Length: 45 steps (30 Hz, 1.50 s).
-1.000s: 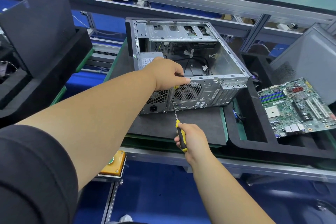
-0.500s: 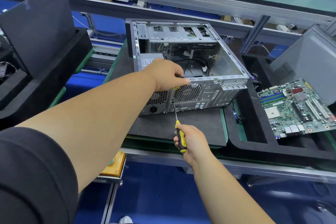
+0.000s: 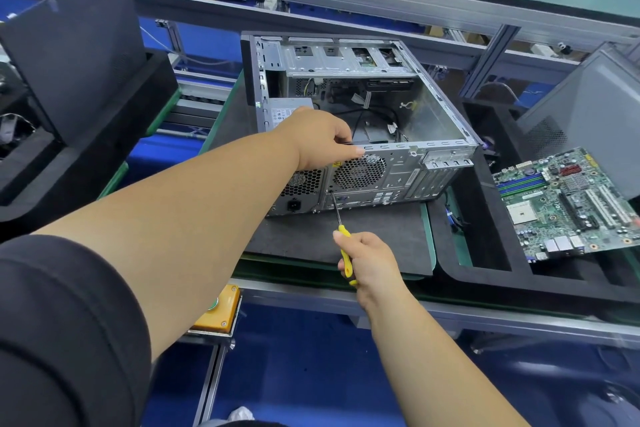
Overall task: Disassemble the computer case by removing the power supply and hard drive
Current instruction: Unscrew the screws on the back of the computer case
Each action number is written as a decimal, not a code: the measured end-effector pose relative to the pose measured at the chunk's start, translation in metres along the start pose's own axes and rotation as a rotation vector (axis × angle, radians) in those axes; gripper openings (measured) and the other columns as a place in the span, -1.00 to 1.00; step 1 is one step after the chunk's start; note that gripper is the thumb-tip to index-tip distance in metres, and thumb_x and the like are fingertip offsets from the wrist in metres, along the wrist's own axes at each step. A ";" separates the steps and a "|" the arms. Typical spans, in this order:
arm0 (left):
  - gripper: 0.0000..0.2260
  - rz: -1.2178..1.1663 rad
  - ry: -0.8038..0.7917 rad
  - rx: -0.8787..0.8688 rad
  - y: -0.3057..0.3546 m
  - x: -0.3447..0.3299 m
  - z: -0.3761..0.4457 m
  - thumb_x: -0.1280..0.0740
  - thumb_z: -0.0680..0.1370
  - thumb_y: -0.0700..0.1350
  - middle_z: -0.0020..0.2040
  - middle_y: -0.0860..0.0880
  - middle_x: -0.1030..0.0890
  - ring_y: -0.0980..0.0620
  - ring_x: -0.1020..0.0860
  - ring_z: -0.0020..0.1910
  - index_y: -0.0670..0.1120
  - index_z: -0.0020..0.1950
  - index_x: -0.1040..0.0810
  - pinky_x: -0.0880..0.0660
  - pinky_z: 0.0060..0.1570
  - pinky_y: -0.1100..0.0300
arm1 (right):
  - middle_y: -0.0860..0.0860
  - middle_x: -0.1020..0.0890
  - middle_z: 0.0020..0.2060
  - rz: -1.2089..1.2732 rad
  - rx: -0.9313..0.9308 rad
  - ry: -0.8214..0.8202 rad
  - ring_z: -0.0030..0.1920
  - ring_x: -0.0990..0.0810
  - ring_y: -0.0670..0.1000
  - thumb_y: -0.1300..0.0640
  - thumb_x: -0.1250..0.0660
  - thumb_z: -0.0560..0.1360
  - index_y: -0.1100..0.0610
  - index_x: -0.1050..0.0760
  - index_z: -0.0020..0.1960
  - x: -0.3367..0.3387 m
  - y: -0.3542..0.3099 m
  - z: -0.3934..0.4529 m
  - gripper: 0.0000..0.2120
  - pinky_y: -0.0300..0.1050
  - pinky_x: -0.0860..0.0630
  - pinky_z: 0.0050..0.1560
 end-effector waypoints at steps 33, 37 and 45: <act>-0.67 0.001 0.005 -0.001 0.003 0.002 -0.001 -0.22 0.57 0.27 -0.21 0.07 -0.58 -0.03 -0.48 -0.03 0.05 -0.07 -0.60 -0.32 0.01 0.13 | -0.04 -0.49 -0.52 -0.010 -0.016 -0.008 -0.46 -0.42 -0.05 -0.02 -0.41 0.53 0.10 -0.39 -0.18 -0.003 0.002 0.004 -0.73 -0.17 -0.34 -0.38; -0.67 0.013 0.016 -0.013 0.004 0.003 -0.001 -0.22 0.57 0.26 -0.22 0.06 -0.58 -0.02 -0.49 -0.07 0.04 -0.09 -0.59 -0.30 0.00 0.14 | -0.01 -0.51 -0.33 -0.161 0.114 0.074 -0.42 -0.43 -0.06 -0.03 -0.40 0.53 0.09 -0.43 -0.11 0.000 -0.002 0.004 -0.77 -0.21 -0.38 -0.36; -0.65 0.002 0.015 -0.017 0.005 0.005 -0.002 -0.22 0.58 0.24 -0.27 0.06 -0.55 0.01 -0.50 -0.15 0.00 -0.08 -0.60 -0.28 -0.01 0.15 | 0.03 -0.60 -0.35 0.250 -0.196 -0.208 -0.44 -0.52 -0.07 0.02 -0.26 0.63 0.25 -0.64 -0.02 -0.009 0.010 0.006 -0.68 -0.24 -0.48 -0.41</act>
Point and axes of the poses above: each hand's wrist, its own z-axis towards the middle knuckle, its own x-axis out of the back of the hand, y = z × x, the point moved 5 cm from there along z, towards the middle knuckle
